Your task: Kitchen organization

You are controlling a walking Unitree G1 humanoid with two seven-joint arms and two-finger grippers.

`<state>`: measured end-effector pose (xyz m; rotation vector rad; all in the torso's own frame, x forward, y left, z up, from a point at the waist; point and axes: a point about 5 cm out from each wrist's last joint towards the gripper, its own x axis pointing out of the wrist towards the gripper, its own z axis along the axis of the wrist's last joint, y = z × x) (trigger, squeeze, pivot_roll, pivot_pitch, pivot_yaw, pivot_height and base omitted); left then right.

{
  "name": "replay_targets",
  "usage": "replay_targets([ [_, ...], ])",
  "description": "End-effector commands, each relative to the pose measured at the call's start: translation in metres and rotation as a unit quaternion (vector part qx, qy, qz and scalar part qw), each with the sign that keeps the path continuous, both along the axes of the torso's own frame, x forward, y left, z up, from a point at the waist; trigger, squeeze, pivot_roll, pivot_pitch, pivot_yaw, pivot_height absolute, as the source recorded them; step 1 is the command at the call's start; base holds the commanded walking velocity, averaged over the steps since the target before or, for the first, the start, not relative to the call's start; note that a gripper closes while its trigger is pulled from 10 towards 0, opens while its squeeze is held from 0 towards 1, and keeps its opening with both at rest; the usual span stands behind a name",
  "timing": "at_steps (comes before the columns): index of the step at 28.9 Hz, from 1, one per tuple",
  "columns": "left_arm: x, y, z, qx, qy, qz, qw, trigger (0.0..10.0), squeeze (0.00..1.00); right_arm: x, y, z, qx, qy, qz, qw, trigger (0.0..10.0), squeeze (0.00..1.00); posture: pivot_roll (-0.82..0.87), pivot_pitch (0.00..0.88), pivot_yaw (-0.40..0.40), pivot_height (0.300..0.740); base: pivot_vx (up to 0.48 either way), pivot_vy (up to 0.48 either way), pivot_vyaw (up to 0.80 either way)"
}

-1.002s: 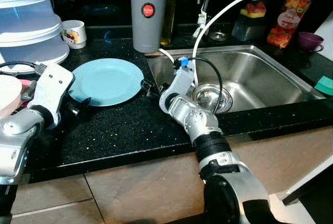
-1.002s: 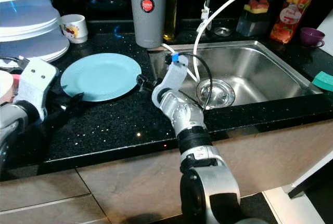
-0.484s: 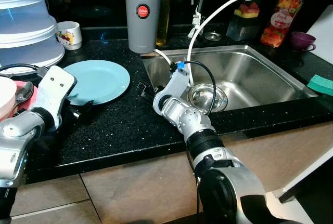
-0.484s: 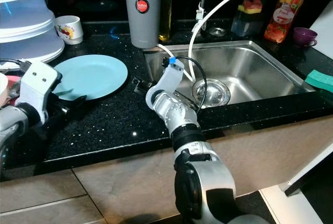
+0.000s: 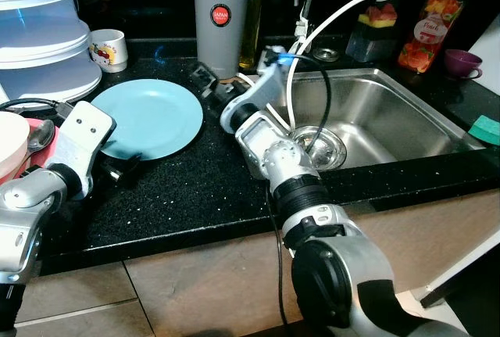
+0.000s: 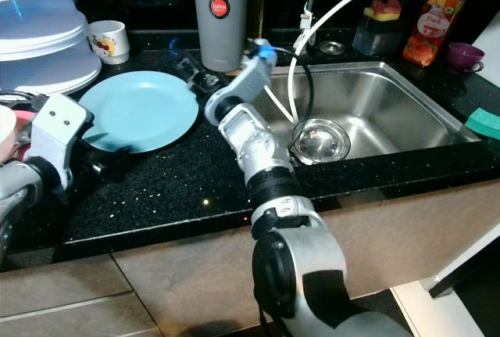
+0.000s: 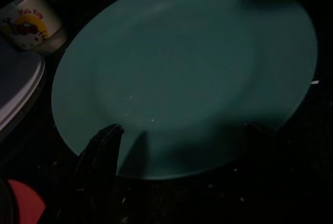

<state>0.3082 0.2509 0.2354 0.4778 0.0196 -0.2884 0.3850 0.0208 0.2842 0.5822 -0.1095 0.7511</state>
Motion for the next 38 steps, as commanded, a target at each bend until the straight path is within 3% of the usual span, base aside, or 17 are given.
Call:
replay_targets([
  [1,-0.001,0.002,-0.002,0.001,0.007,-0.002,1.000,10.0,0.00,-0.006,0.015,-0.023,-0.086,0.010,0.028,0.996,10.0,0.00,0.01,0.091,-0.058,0.740,0.000,0.000,0.00],
  [3,-0.001,0.003,-0.001,-0.001,0.007,0.000,1.000,10.0,0.00,-0.007,0.019,-0.034,-0.139,0.005,0.018,0.990,10.0,0.00,0.01,0.094,-0.061,0.740,0.000,0.000,0.00],
  [6,-0.002,0.005,-0.001,-0.002,0.007,0.001,1.000,10.0,0.00,-0.006,0.018,-0.040,-0.169,-0.004,0.001,0.986,10.0,0.00,0.01,0.094,-0.061,0.740,0.000,0.000,0.00],
  [16,-0.003,0.005,-0.001,-0.005,0.011,-0.003,1.000,10.0,0.00,0.003,-0.001,-0.024,-0.086,-0.013,-0.062,0.994,10.0,0.00,0.01,0.096,-0.057,0.740,0.000,0.000,0.00],
  [26,-0.003,0.003,-0.002,-0.009,0.012,-0.009,1.000,10.0,0.00,0.005,-0.003,-0.036,-0.131,0.005,-0.088,0.987,10.0,0.00,0.01,0.094,-0.060,0.740,0.000,0.000,0.00],
  [38,-0.005,0.001,-0.008,-0.011,0.026,-0.015,0.999,10.0,0.00,0.006,-0.004,-0.045,-0.133,0.029,-0.109,0.985,10.0,0.00,0.01,0.094,-0.059,0.740,0.000,0.000,0.00],
])
